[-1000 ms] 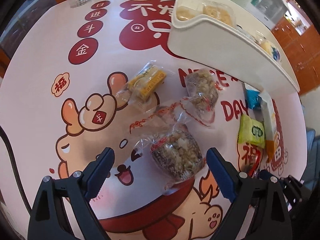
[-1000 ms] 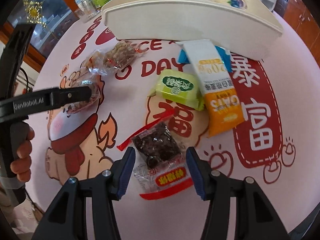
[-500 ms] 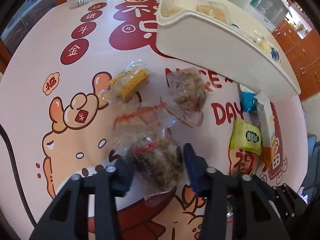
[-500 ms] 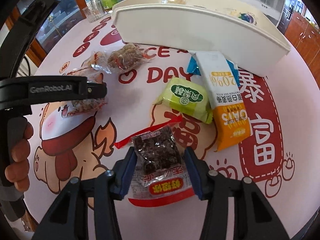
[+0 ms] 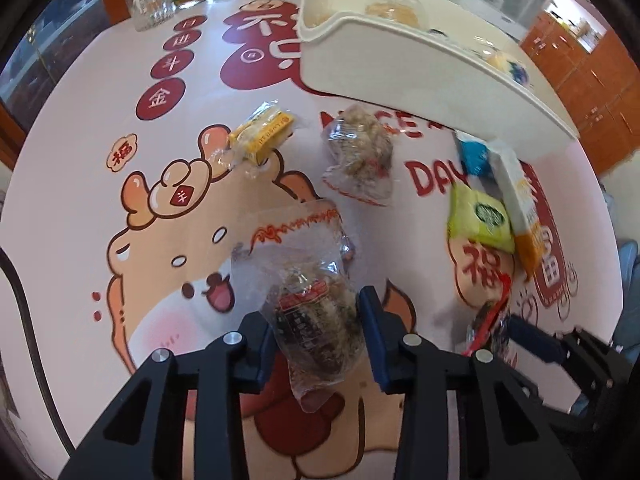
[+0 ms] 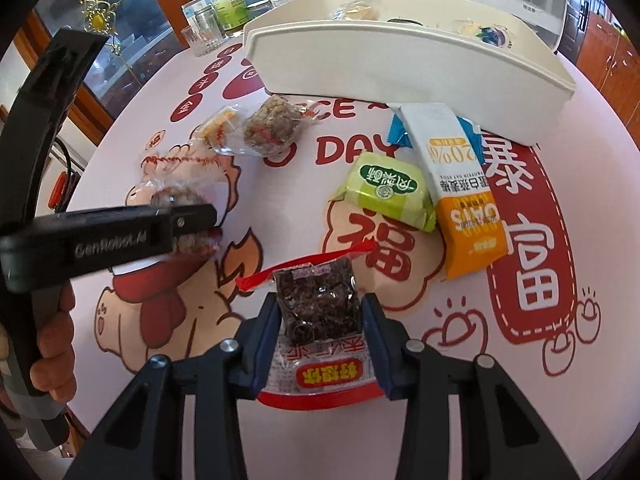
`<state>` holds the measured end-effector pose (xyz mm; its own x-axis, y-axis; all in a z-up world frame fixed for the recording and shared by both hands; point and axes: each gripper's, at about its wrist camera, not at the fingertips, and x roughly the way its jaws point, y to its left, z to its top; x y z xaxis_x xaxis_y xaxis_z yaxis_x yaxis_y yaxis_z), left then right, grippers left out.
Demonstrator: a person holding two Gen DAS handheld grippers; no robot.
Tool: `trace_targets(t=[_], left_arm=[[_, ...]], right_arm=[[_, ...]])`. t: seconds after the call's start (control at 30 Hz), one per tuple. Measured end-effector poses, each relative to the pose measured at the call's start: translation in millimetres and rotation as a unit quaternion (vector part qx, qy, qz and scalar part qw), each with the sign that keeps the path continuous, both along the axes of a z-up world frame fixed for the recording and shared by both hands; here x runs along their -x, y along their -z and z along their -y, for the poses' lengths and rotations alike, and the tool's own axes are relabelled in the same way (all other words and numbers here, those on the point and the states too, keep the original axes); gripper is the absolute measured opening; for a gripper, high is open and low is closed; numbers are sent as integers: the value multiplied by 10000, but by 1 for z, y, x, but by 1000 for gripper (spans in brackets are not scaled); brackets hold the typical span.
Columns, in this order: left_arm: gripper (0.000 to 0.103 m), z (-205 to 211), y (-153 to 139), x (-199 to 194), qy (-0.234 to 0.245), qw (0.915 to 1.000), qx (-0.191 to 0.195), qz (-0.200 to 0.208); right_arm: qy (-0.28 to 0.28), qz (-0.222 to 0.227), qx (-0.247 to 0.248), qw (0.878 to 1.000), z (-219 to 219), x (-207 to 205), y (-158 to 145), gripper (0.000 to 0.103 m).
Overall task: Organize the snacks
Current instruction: 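Grasp the nut-cluster bag with left tool while right grasps the dried-meat packet, then carry both packets into the white tray and release them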
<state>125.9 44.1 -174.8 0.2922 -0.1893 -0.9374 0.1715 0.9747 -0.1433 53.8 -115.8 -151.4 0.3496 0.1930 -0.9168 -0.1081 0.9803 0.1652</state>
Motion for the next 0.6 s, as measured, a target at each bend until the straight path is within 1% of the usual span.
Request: trace_targets(t=[0.13,0.2,0.33,0.47,0.5,0.6], left_arm=[[36,0,-14,15,209,9997,-12,127],[36,3,-26,20,314,9992,2,228],[36,12,-55,19,488,9972,21,563],[36,27,-95,13,604,9932,81,995],[36,32,-108,10,641,9913,92,1148],[36,45,-137,-4,721,9865,46,1472]], right_arm=[[-16,88,-32,10000,-1,5,-14,41],[-7,208,-84,9997,0,5,-24,41],[139,500,-174,9985,9,-1,-49,41],[397,756,-158,9962,25,-14,-79,41],[450,817,-159,9955,28,-18,-86,41],[599,1089,-182,9921,41,-34,-112,41]])
